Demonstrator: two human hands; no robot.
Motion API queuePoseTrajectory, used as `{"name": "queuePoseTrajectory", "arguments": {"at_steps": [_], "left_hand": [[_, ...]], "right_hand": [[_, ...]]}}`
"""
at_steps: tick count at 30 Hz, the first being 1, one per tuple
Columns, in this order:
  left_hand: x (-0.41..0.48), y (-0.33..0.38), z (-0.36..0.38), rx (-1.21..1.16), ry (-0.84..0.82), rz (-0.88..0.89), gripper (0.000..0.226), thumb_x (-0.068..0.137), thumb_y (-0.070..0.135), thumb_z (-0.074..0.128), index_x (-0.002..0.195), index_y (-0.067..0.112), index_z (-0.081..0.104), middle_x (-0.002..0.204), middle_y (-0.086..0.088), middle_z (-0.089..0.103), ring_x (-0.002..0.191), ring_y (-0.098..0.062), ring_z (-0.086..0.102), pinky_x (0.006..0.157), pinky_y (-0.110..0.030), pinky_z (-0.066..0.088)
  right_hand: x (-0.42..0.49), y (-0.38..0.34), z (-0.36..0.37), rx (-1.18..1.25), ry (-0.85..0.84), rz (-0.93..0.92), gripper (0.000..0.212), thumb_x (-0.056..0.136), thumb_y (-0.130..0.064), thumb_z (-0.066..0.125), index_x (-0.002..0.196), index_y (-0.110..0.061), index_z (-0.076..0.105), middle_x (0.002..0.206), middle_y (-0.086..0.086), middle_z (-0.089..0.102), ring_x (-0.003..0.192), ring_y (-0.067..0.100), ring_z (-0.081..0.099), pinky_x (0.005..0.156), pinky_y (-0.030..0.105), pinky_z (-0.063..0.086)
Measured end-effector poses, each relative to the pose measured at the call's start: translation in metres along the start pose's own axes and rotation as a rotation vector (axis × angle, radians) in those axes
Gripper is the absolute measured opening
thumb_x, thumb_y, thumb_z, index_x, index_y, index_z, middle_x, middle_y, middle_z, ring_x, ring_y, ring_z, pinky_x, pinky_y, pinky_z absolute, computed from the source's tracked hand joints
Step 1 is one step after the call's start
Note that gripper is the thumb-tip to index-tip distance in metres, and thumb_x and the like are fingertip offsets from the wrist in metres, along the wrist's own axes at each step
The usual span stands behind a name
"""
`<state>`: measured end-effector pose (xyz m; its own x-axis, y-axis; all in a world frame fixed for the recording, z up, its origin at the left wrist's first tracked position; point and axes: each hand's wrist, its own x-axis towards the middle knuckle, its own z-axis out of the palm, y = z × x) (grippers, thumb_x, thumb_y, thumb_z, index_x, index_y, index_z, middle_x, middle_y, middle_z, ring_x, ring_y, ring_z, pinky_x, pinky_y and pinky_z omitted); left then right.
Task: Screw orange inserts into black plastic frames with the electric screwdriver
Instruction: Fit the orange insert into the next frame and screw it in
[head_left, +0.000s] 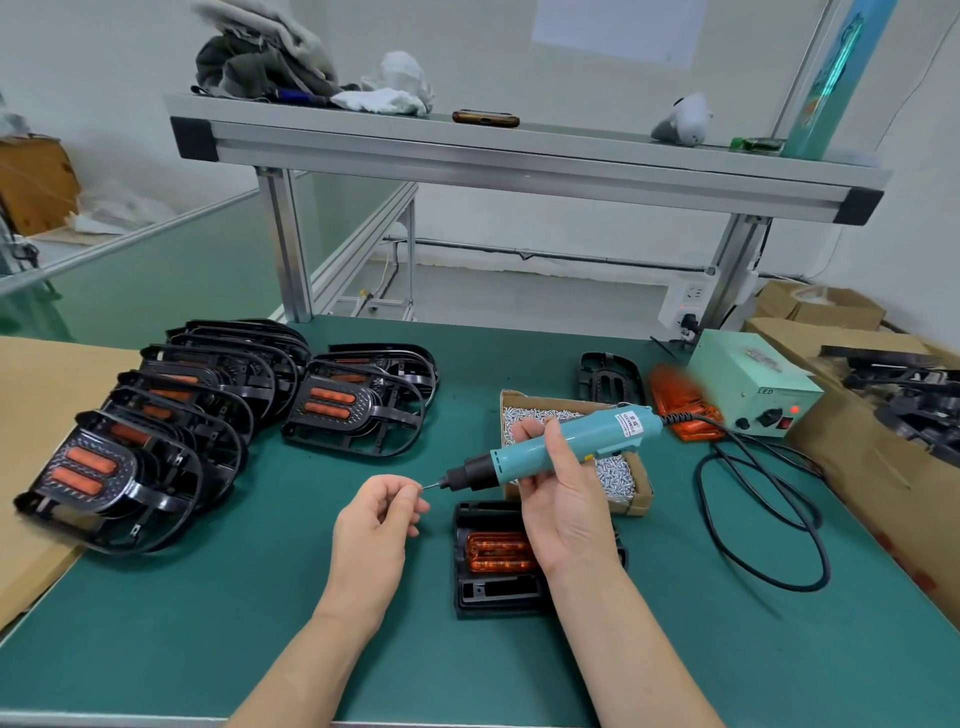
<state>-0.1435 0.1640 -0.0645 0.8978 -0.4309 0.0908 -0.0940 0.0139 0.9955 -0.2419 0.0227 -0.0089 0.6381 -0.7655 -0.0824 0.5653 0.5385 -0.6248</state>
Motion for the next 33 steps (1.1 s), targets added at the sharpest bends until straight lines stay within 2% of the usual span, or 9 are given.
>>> {"name": "queuePoseTrajectory", "arguments": {"at_steps": [4,10,15,22,29,33], "left_hand": [[0.000,0.000,0.000,-0.009,0.004,-0.002,0.017,0.099,0.011,0.057,0.087,0.018,0.067,0.079,0.002,0.073,0.064,-0.004,0.058,0.072,-0.027,0.048],[0.001,-0.002,-0.001,-0.033,0.000,-0.029,0.015,0.097,0.007,0.058,0.089,0.016,0.067,0.080,0.002,0.074,0.064,-0.004,0.058,0.070,-0.024,0.049],[0.003,-0.003,-0.001,-0.040,-0.007,-0.036,0.017,0.097,0.004,0.058,0.090,0.016,0.067,0.080,0.003,0.074,0.065,-0.005,0.059,0.069,-0.022,0.049],[0.002,-0.005,-0.002,-0.025,-0.051,-0.022,0.019,0.096,0.002,0.059,0.088,0.017,0.068,0.080,0.001,0.074,0.065,-0.005,0.059,0.065,-0.016,0.050],[-0.002,-0.001,-0.002,0.009,-0.118,0.028,0.032,0.093,-0.003,0.059,0.084,0.026,0.070,0.083,0.001,0.074,0.071,-0.008,0.064,0.068,-0.017,0.051],[-0.005,0.004,-0.001,0.024,-0.157,0.038,0.030,0.093,-0.001,0.061,0.090,0.026,0.072,0.092,0.001,0.075,0.087,-0.016,0.070,0.080,-0.028,0.055]], "right_hand": [[-0.001,0.006,0.000,-0.013,0.006,-0.006,0.028,0.082,-0.023,0.071,0.107,-0.016,0.060,0.098,0.006,0.072,0.098,0.017,0.073,0.088,0.032,0.054],[-0.001,0.009,-0.001,-0.014,0.047,-0.008,0.037,0.084,-0.024,0.071,0.117,-0.015,0.057,0.096,0.004,0.074,0.096,0.016,0.074,0.071,0.023,0.058],[-0.002,0.013,0.000,-0.019,0.091,-0.004,0.032,0.092,-0.020,0.068,0.121,-0.014,0.055,0.095,0.004,0.074,0.094,0.015,0.073,0.082,0.028,0.055],[-0.003,0.011,0.001,-0.063,0.112,-0.022,0.029,0.089,-0.023,0.070,0.113,-0.018,0.056,0.098,0.005,0.073,0.098,0.016,0.074,0.087,0.032,0.053],[-0.004,0.005,0.001,-0.098,0.139,-0.053,0.012,0.093,-0.020,0.069,0.101,-0.019,0.060,0.094,0.004,0.073,0.091,0.014,0.074,0.070,0.024,0.058],[-0.004,0.000,0.001,-0.164,0.128,-0.115,0.007,0.095,-0.019,0.067,0.095,-0.020,0.060,0.092,0.004,0.071,0.095,0.017,0.071,0.069,0.024,0.058]]}}
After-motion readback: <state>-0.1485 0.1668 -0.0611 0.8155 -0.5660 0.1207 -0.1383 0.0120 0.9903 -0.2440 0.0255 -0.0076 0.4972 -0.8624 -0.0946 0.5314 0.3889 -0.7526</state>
